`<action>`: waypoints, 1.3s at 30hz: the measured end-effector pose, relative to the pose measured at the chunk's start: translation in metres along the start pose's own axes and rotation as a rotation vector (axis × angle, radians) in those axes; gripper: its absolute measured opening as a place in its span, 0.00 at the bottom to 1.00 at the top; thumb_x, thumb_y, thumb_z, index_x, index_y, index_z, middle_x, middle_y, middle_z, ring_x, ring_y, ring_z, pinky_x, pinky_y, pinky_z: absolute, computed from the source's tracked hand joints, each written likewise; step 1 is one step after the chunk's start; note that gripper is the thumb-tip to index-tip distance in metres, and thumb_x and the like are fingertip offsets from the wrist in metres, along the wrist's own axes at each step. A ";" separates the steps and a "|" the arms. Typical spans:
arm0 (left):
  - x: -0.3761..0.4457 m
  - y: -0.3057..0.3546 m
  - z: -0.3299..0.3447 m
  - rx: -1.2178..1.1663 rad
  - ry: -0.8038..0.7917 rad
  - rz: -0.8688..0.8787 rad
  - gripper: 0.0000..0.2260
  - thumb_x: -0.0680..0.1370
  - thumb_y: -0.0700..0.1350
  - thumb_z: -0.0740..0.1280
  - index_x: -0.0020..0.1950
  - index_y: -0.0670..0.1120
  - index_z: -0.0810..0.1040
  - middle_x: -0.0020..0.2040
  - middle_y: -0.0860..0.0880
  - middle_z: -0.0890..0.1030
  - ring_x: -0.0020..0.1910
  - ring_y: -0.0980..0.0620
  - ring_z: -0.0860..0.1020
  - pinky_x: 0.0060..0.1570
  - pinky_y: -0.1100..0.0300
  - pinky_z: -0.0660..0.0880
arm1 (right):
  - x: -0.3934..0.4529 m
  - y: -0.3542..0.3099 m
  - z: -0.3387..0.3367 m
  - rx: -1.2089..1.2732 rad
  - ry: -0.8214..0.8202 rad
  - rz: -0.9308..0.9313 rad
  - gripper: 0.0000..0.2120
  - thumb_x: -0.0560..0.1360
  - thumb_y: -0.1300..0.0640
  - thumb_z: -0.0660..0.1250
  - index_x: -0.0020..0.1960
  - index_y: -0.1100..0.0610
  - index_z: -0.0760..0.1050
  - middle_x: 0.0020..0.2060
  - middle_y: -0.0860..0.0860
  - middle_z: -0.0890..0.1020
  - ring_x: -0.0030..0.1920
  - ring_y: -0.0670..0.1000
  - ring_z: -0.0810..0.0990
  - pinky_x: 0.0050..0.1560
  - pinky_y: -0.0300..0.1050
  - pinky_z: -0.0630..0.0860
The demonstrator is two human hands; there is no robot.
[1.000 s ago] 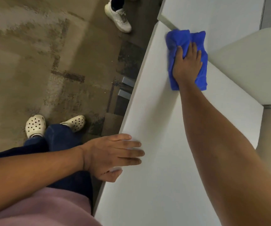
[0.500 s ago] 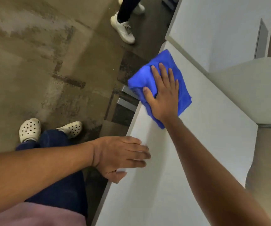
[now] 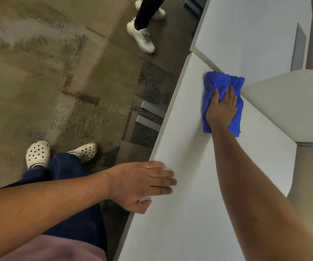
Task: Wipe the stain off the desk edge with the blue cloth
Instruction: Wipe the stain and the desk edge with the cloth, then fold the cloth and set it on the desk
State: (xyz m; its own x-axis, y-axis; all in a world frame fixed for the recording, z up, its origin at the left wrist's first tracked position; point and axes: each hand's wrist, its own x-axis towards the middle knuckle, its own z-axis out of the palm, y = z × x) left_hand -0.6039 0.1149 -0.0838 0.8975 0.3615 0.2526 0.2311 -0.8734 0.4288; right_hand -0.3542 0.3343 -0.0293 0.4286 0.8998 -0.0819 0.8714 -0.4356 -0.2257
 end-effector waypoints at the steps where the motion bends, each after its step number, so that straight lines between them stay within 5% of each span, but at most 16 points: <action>1: 0.000 -0.001 -0.002 -0.014 -0.018 -0.007 0.27 0.81 0.55 0.59 0.79 0.47 0.73 0.82 0.47 0.69 0.84 0.48 0.61 0.83 0.48 0.50 | -0.006 -0.005 0.004 -0.022 0.007 0.049 0.31 0.87 0.41 0.51 0.86 0.50 0.52 0.86 0.48 0.55 0.86 0.57 0.50 0.84 0.64 0.47; 4: 0.000 -0.001 -0.008 -0.106 -0.047 -0.006 0.26 0.81 0.53 0.62 0.78 0.46 0.75 0.82 0.46 0.70 0.84 0.48 0.60 0.84 0.48 0.50 | -0.044 -0.025 0.019 -0.071 0.029 0.033 0.32 0.86 0.38 0.49 0.86 0.48 0.50 0.86 0.48 0.54 0.86 0.59 0.50 0.84 0.66 0.46; 8: -0.006 -0.008 -0.025 -0.225 0.056 -0.019 0.16 0.76 0.44 0.70 0.63 0.45 0.83 0.67 0.44 0.81 0.72 0.43 0.75 0.74 0.48 0.70 | -0.118 -0.018 0.026 -0.078 -0.011 -0.189 0.34 0.83 0.34 0.48 0.86 0.47 0.51 0.86 0.48 0.56 0.86 0.58 0.52 0.85 0.62 0.48; 11: -0.018 -0.032 -0.047 -0.079 0.167 -0.135 0.11 0.78 0.40 0.67 0.59 0.47 0.80 0.60 0.46 0.78 0.64 0.43 0.77 0.68 0.48 0.73 | -0.154 0.000 0.020 -0.089 -0.106 -0.307 0.35 0.83 0.32 0.46 0.86 0.44 0.49 0.86 0.46 0.53 0.87 0.56 0.48 0.85 0.61 0.45; 15: -0.014 -0.080 -0.069 0.267 0.164 -0.260 0.21 0.76 0.39 0.66 0.69 0.48 0.75 0.70 0.42 0.74 0.70 0.39 0.72 0.71 0.44 0.68 | -0.183 0.015 0.001 0.101 -0.234 -0.353 0.33 0.83 0.33 0.52 0.85 0.44 0.55 0.86 0.43 0.54 0.87 0.51 0.46 0.85 0.63 0.44; 20: 0.023 -0.125 -0.088 0.461 0.090 -0.014 0.18 0.79 0.40 0.69 0.68 0.48 0.76 0.67 0.42 0.76 0.66 0.39 0.74 0.65 0.41 0.69 | -0.230 0.023 -0.017 0.251 -0.128 -0.368 0.32 0.79 0.40 0.69 0.79 0.52 0.68 0.77 0.48 0.71 0.79 0.51 0.67 0.79 0.60 0.66; 24: 0.035 -0.136 -0.108 0.451 0.105 0.110 0.10 0.77 0.41 0.73 0.58 0.47 0.82 0.57 0.46 0.83 0.62 0.43 0.74 0.62 0.41 0.69 | -0.268 0.021 -0.012 0.159 -0.187 -0.264 0.40 0.78 0.36 0.67 0.84 0.54 0.60 0.83 0.49 0.63 0.84 0.53 0.59 0.84 0.55 0.58; 27: 0.047 -0.134 -0.131 0.342 0.099 0.162 0.07 0.78 0.46 0.70 0.53 0.48 0.86 0.60 0.47 0.85 0.66 0.43 0.76 0.66 0.40 0.68 | -0.281 0.019 -0.011 0.193 -0.172 -0.153 0.41 0.78 0.36 0.68 0.84 0.54 0.59 0.84 0.49 0.61 0.85 0.52 0.57 0.85 0.55 0.54; 31: 0.085 -0.117 -0.163 0.078 0.069 0.123 0.07 0.76 0.46 0.68 0.49 0.48 0.86 0.57 0.52 0.87 0.71 0.44 0.77 0.74 0.43 0.66 | -0.280 0.011 -0.025 0.290 -0.103 -0.055 0.35 0.75 0.50 0.74 0.79 0.55 0.70 0.77 0.50 0.73 0.78 0.53 0.70 0.80 0.52 0.66; 33: 0.107 -0.104 -0.181 -0.102 0.020 0.078 0.08 0.74 0.45 0.66 0.48 0.49 0.84 0.51 0.55 0.86 0.66 0.50 0.80 0.71 0.47 0.72 | -0.277 0.010 -0.039 0.354 -0.064 0.012 0.27 0.73 0.57 0.72 0.73 0.51 0.77 0.68 0.46 0.81 0.67 0.50 0.79 0.69 0.43 0.75; 35: 0.130 -0.094 -0.199 -0.326 -0.036 -0.060 0.10 0.72 0.47 0.66 0.51 0.55 0.82 0.49 0.58 0.85 0.55 0.60 0.83 0.58 0.60 0.78 | -0.273 0.014 -0.061 0.544 -0.092 0.154 0.20 0.72 0.59 0.70 0.62 0.46 0.82 0.54 0.42 0.87 0.52 0.46 0.85 0.52 0.37 0.79; 37: 0.155 -0.092 -0.216 -0.542 -0.124 -0.222 0.14 0.71 0.49 0.67 0.55 0.62 0.79 0.49 0.58 0.85 0.50 0.60 0.84 0.52 0.67 0.79 | -0.267 0.024 -0.088 0.800 -0.129 0.259 0.17 0.71 0.62 0.68 0.53 0.43 0.84 0.40 0.45 0.88 0.38 0.47 0.86 0.38 0.34 0.79; 39: 0.181 -0.099 -0.226 -0.743 -0.184 -0.299 0.20 0.71 0.46 0.69 0.60 0.62 0.79 0.44 0.55 0.85 0.46 0.57 0.85 0.51 0.65 0.81 | -0.257 0.037 -0.116 0.927 -0.144 0.273 0.14 0.73 0.62 0.66 0.51 0.45 0.84 0.37 0.47 0.87 0.34 0.46 0.84 0.35 0.35 0.79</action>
State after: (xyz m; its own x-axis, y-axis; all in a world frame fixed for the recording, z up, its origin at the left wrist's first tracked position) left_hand -0.5489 0.3407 0.1161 0.8995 0.4292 -0.0821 0.2195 -0.2813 0.9342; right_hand -0.4046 0.0839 0.0957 0.5005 0.7924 -0.3486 0.1867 -0.4920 -0.8503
